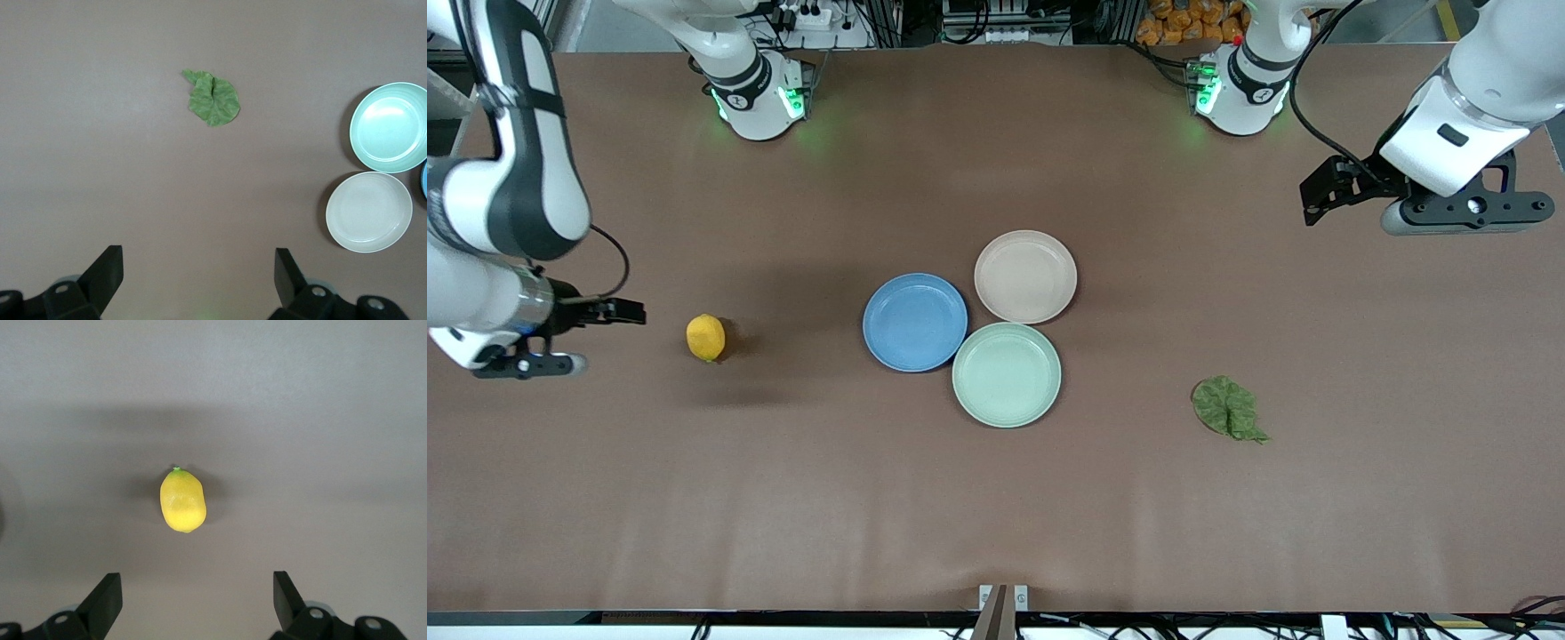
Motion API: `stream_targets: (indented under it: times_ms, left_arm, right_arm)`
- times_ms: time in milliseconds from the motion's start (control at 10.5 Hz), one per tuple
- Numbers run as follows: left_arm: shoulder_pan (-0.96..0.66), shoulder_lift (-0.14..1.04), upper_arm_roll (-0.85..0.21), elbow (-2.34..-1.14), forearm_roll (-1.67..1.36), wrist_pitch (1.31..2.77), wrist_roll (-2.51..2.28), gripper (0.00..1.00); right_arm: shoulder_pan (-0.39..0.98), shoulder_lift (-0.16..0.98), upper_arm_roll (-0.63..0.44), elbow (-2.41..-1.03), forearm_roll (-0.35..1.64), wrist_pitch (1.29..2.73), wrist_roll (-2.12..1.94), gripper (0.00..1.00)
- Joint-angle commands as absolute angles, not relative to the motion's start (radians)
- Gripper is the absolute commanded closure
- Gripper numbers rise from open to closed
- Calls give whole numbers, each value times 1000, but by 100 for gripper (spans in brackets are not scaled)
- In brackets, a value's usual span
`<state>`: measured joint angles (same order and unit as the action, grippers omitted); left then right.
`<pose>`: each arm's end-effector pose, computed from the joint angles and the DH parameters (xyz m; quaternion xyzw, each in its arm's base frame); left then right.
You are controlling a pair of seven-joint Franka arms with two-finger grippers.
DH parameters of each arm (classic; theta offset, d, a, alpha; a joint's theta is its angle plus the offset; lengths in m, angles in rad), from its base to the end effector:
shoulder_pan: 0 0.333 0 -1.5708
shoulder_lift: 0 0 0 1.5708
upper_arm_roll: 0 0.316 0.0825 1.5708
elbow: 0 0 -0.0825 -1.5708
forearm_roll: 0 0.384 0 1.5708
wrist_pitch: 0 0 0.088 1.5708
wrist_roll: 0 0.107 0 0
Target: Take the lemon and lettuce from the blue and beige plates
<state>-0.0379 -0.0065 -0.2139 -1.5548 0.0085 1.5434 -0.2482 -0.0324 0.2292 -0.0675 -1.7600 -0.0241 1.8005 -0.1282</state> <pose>0.5328 -0.1365 0.6331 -1.0000 0.0017 0.0012 0.0054 0.5999 -0.0598 0.4201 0.9952 0.0181 -0.0955 0.0083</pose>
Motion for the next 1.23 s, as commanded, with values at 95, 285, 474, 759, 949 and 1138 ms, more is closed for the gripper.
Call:
stream_targets:
  times_ms: [95,285,474,759,949,1138]
  left_arm:
    - [-41,5,-216,-1525,23,1516,-221,0]
    - [-28,3,-218,-1525,25,1511,-219,0]
    - [-26,3,-219,-1525,26,1509,-219,0]
    - [-28,5,-221,-1502,28,1509,-218,0]
    - [-29,5,-224,-1500,25,1509,-180,0]
    - [-28,3,-225,-1500,23,1509,-176,0]
  right_arm:
    - [-41,143,-54,-1691,-23,1668,-123,0]
    - [-37,143,-48,-1577,-20,1532,-115,0]
    - [-34,99,-43,-1546,-18,1456,-115,0]
    - [-25,29,-41,-1542,-14,1410,-114,0]
    - [-25,25,-43,-1479,-12,1349,-114,0]
    - [-25,26,-41,-1453,-12,1328,-114,0]
